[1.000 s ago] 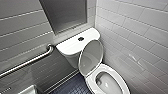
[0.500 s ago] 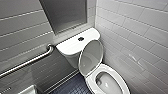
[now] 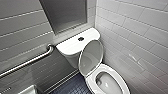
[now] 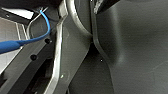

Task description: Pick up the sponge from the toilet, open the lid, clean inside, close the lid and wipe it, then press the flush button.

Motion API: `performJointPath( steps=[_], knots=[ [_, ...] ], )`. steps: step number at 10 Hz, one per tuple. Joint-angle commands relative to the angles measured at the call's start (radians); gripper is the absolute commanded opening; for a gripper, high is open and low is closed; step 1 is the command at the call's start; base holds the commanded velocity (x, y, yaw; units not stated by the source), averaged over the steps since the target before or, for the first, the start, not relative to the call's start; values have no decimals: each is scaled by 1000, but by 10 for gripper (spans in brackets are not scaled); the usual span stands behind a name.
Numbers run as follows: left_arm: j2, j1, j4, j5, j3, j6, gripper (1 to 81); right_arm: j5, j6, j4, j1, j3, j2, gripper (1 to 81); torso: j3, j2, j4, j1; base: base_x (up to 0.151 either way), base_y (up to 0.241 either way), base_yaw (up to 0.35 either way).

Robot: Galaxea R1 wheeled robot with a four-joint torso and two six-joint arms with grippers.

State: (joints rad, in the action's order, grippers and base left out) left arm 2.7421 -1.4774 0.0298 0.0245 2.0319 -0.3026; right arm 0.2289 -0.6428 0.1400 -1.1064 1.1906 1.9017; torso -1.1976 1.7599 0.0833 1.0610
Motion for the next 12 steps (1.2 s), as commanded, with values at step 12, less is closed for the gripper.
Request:
performJointPath(
  steps=[12],
  knots=[
    [-36,-28,-5,83,-33,-3,811,-629,-109,-48,769,125,369,10,0,0,0,0,0,0,0]
  ],
)
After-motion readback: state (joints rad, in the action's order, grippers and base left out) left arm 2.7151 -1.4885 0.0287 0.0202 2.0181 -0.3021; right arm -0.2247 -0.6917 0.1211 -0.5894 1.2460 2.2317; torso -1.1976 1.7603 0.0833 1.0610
